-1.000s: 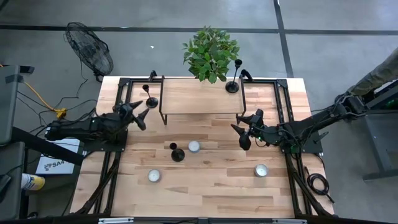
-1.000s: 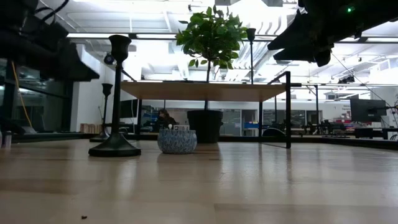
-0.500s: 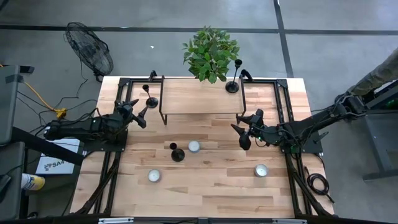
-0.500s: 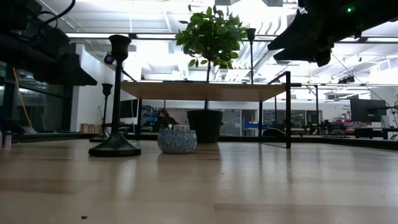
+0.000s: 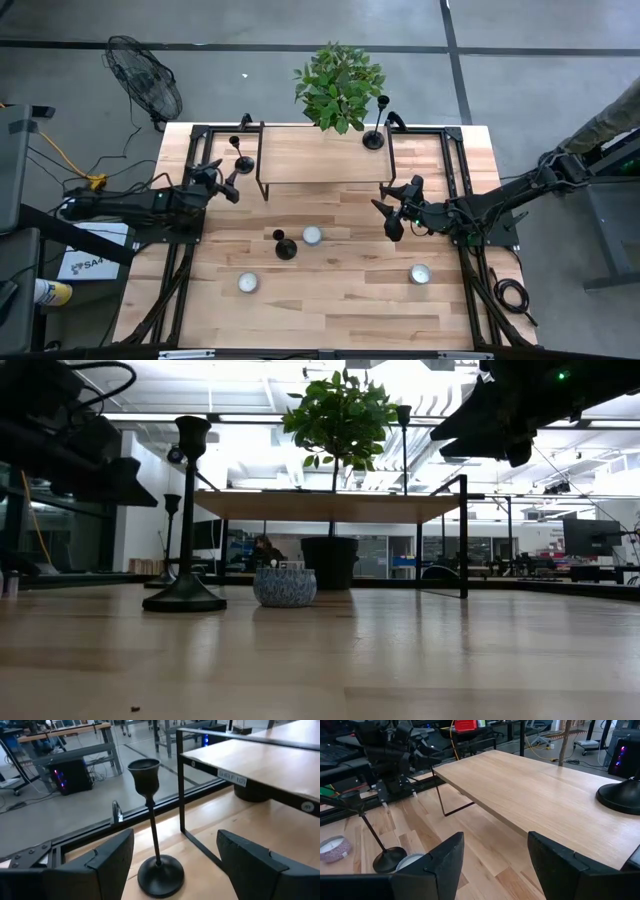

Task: Pick & Place candle stick holders
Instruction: Put the left black candle holder on the shelf

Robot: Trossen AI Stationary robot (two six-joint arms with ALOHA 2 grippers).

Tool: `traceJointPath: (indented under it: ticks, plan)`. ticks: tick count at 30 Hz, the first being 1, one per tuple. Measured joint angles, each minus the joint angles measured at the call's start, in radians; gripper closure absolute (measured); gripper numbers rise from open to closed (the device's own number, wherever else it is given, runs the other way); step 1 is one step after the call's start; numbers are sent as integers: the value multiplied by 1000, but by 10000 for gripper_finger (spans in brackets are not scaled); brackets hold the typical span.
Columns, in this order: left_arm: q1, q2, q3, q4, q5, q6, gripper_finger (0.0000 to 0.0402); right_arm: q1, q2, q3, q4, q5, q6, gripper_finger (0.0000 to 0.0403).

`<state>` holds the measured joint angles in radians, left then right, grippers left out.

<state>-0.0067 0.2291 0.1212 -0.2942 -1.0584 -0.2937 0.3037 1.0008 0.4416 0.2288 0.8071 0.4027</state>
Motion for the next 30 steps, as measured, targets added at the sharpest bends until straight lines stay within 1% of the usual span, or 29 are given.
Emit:
traceJointPath:
  ticks: [5,12,14,17,20,25,27,30]
  plan:
    - [0,67,0,15,-25,-52,122,0,0,0,-1,5,-1,190]
    - [0,137,0,27,-22,-67,122,0,0,0,-6,5,-2,190]
    - [0,156,-2,73,-6,-21,122,0,0,0,-7,5,-2,190]
    - [0,178,-24,183,24,103,122,0,0,0,-7,5,-2,190]
    - [0,191,-37,227,8,178,122,0,0,0,-7,4,-2,190]
    - [1,193,-51,233,-33,185,122,0,0,0,-11,-5,-2,190]
    - [1,193,-61,246,-36,187,122,0,0,0,-14,-5,-2,190]
    - [1,193,-82,286,-73,184,122,0,0,0,-16,-5,-1,190]
